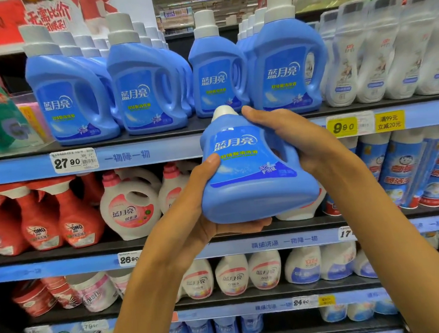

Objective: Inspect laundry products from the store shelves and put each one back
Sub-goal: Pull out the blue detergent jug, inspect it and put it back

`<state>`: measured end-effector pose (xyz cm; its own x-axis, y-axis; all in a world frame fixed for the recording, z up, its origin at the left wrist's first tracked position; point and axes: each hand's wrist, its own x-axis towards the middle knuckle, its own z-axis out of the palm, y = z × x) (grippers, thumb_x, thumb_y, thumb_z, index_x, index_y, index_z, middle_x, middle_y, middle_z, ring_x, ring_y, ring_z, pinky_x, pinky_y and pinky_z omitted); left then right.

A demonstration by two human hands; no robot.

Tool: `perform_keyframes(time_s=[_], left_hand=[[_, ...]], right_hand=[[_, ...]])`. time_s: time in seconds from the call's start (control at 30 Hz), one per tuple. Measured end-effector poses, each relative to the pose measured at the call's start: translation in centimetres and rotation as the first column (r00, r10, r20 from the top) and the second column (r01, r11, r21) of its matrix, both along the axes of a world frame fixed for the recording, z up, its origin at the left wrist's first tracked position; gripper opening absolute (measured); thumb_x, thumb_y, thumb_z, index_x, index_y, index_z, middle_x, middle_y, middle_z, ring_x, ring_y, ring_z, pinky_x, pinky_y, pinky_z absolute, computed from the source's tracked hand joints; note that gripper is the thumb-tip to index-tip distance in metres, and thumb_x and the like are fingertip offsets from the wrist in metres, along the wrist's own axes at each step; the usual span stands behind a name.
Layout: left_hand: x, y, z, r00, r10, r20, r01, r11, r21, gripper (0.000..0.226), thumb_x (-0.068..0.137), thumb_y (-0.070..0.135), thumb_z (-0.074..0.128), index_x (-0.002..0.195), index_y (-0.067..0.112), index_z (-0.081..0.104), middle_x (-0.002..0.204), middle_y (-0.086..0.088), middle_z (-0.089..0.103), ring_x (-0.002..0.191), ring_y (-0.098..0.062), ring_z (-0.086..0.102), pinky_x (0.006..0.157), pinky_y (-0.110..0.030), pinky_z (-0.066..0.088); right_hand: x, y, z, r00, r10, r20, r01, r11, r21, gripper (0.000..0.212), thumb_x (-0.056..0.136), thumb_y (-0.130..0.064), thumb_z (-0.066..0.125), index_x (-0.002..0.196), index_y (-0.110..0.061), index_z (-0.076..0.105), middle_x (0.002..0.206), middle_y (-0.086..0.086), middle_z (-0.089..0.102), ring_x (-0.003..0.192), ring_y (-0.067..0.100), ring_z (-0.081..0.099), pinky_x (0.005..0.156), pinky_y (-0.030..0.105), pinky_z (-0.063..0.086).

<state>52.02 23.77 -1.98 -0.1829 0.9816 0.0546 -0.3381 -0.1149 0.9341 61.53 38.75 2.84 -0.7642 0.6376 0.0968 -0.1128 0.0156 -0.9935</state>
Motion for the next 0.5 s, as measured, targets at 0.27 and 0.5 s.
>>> perform_keyframes(time_s=[0.27,0.5], left_hand=[[0.0,0.5,-0.6,0.987,0.138,-0.083,-0.130,0.988,0.088,0.039,0.075,0.043,0.068,0.106,0.019,0.071,0.105,-0.003,0.074,0.093,-0.016,0.072,0.066,-0.025,0.058],[-1.5,0.9,-1.2,0.846,0.422,-0.327,-0.288,0.876,0.387,0.038,0.069,0.039,0.070,0.104,0.026,0.067,0.102,0.004,0.074,0.096,-0.014,0.070,0.076,-0.024,0.056]], right_hand=[[1.2,-1.4,0.9,0.944,0.068,-0.323,0.036,0.952,0.303,0.035,0.088,-0.020,0.058,0.121,-0.009,0.060,0.105,0.008,0.070,0.094,0.019,0.068,0.082,0.031,0.055],[2.2,-1.5,0.8,0.949,0.145,-0.281,0.033,0.838,0.545,0.057,0.080,-0.025,0.072,0.131,-0.012,0.052,0.121,0.005,0.064,0.109,0.017,0.064,0.088,0.030,0.053]])
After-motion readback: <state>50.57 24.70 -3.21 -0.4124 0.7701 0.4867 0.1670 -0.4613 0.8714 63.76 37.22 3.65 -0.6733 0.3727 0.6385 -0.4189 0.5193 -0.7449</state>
